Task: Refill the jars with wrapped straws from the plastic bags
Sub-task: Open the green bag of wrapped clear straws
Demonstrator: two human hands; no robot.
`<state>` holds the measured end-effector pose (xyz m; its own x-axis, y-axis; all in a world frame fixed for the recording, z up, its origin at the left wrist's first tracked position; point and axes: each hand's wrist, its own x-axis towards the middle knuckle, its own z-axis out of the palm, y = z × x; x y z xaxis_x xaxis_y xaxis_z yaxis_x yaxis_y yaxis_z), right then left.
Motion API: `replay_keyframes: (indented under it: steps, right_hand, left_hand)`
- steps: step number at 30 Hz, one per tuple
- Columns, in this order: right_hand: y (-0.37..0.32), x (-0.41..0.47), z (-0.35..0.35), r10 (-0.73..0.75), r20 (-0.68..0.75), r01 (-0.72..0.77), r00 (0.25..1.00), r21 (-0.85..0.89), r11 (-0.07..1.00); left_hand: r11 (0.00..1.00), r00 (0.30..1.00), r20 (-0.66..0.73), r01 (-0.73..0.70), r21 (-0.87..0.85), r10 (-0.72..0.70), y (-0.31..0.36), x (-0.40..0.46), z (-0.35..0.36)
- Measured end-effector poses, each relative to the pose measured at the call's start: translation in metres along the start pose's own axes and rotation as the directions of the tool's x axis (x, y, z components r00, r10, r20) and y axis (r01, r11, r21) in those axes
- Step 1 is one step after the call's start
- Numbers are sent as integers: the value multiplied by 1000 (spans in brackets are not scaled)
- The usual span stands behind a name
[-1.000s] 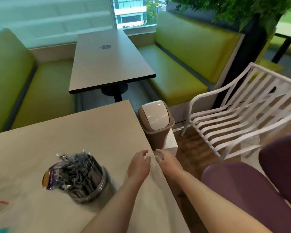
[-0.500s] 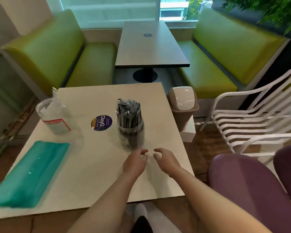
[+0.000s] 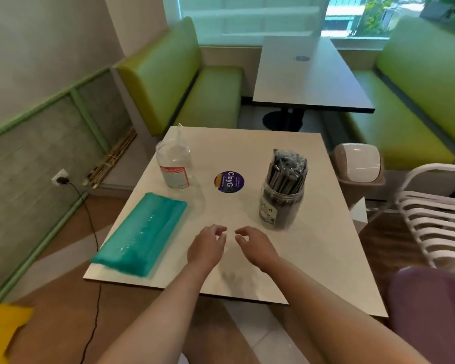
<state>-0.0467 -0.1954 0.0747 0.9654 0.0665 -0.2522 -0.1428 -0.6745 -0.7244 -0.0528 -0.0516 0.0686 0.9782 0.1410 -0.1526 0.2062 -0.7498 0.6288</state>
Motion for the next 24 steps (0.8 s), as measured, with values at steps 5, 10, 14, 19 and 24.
replay_keyframes:
  steps: [5,10,14,19,24]
  right_hand:
    - [-55,26,50,31,-3,-31,1000,21,999]
    - [-92,49,90,94,-2,-94,996,57,994]
    - [-118,69,121,141,-17,-138,990,100,985]
    - [-130,83,144,211,6,-209,978,147,967]
    - [-128,95,166,272,62,-279,960,188,942]
  left_hand:
    - [1000,1000,26,-1,30,1,-51,29,-53]
    - [999,1000,27,-5,48,3,-89,60,-87]
    - [995,998,57,-15,99,9,-127,88,-111]
    - [964,998,66,-10,267,-8,-162,105,-135]
    - [968,985,121,93,233,-123,-188,118,-141]
